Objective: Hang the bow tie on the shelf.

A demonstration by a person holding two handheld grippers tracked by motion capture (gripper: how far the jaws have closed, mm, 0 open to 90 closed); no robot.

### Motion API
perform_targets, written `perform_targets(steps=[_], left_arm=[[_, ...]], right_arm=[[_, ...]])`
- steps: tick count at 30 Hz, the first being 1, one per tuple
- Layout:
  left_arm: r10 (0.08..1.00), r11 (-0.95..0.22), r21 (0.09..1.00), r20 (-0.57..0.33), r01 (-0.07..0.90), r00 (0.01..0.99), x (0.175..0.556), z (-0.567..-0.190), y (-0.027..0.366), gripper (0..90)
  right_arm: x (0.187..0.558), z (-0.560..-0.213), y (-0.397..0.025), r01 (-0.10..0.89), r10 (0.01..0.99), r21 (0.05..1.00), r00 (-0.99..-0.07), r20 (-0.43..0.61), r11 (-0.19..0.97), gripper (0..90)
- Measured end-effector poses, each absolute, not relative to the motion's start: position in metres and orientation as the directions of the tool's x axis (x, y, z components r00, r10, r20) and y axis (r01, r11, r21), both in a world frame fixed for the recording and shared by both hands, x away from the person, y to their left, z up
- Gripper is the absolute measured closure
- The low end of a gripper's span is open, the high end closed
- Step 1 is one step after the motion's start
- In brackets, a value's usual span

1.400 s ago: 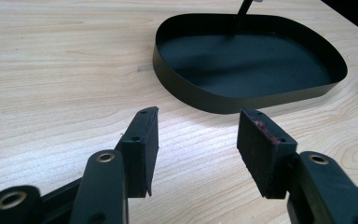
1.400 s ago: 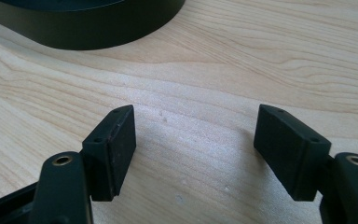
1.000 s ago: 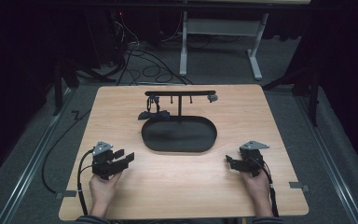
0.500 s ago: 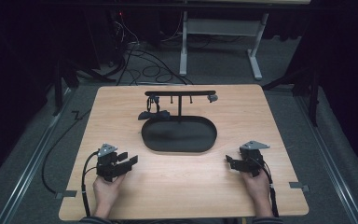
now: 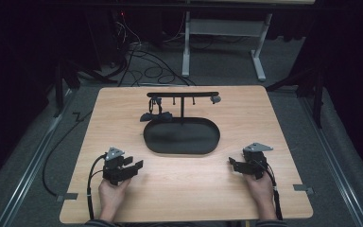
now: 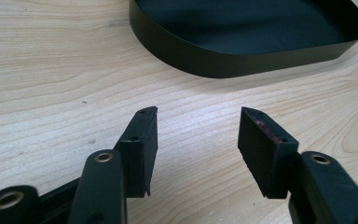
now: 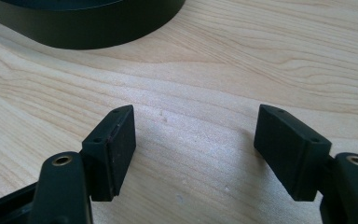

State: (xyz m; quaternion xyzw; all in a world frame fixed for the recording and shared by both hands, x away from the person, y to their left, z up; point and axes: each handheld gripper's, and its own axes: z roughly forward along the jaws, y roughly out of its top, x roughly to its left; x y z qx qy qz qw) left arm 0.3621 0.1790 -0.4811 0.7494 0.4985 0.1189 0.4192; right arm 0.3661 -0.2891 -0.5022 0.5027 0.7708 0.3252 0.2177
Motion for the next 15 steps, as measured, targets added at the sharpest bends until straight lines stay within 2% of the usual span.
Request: perform_targets(steps=[15], left_arm=[[0.861, -0.171, 0.734, -0.214, 0.657, 0.462, 0.3704, -0.4894, 0.1781, 47.6]], right_arm=[[0.3661, -0.5022, -0.2891, 0.634, 0.917, 0.72, -0.4, -0.008, 0.282, 30.7]])
